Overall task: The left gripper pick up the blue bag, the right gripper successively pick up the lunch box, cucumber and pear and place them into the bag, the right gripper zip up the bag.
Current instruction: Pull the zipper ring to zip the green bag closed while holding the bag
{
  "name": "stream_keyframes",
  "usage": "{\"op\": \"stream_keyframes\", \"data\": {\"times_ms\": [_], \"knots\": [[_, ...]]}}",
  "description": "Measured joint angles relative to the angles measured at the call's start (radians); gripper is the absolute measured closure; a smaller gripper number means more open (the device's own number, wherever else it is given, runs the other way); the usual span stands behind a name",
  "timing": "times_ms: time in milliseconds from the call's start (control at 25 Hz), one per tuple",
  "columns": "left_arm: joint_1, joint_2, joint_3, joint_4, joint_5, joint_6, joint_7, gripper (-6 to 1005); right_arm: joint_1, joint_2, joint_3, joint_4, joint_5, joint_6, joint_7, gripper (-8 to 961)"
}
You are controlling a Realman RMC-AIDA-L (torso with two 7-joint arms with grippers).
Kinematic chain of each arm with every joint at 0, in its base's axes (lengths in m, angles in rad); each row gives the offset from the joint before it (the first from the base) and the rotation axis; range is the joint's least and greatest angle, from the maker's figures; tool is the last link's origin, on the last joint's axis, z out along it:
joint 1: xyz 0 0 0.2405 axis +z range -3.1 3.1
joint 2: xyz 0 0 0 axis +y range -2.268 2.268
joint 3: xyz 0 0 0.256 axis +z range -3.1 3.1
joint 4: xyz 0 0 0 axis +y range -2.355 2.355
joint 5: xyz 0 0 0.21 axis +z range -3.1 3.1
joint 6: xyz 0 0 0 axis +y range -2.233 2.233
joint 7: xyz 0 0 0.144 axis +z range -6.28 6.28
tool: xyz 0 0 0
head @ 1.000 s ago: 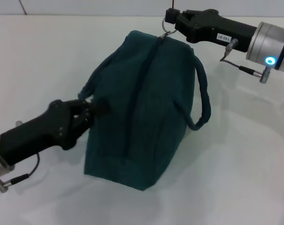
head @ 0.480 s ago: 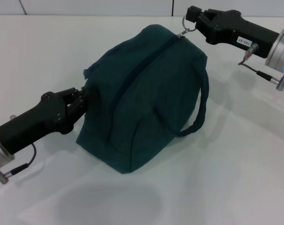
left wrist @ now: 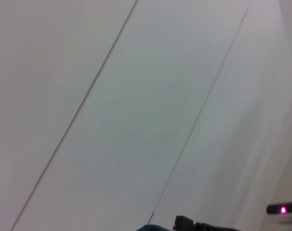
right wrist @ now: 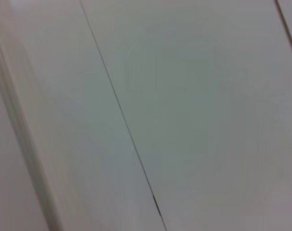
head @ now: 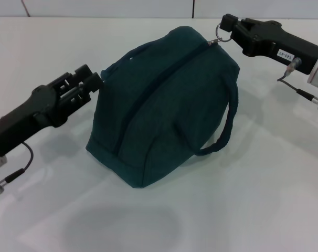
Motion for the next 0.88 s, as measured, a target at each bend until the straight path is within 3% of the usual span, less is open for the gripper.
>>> {"op": "stream_keyframes", "data": {"times_ms": [200,440,560,880], "knots": [[-0.006,0.001,0.000,0.038,-0.031,0.005,-0.044,450,-0.002,-0.001,0.000,0.007,0.004,-0.003,-0.004,936],[-0.018,0.001,0.000,0.211,-0.042,0.008,-0.143,178,-0.002,-0.002,0.024,0.014,0.006,-0.051,-0.004,937],[-0.041,-0.003,0.014,0.280,-0.042,0.008,-0.210,145,0.000,0.000,0.042,0.015,0.006,-0.080,-0.004,937],[-0.098,0.004,0.033,0.332,-0.022,-0.013,-0.269,124,0.001,0.000,0.068,0.020,0.030,-0.100,-0.012,937]]}}
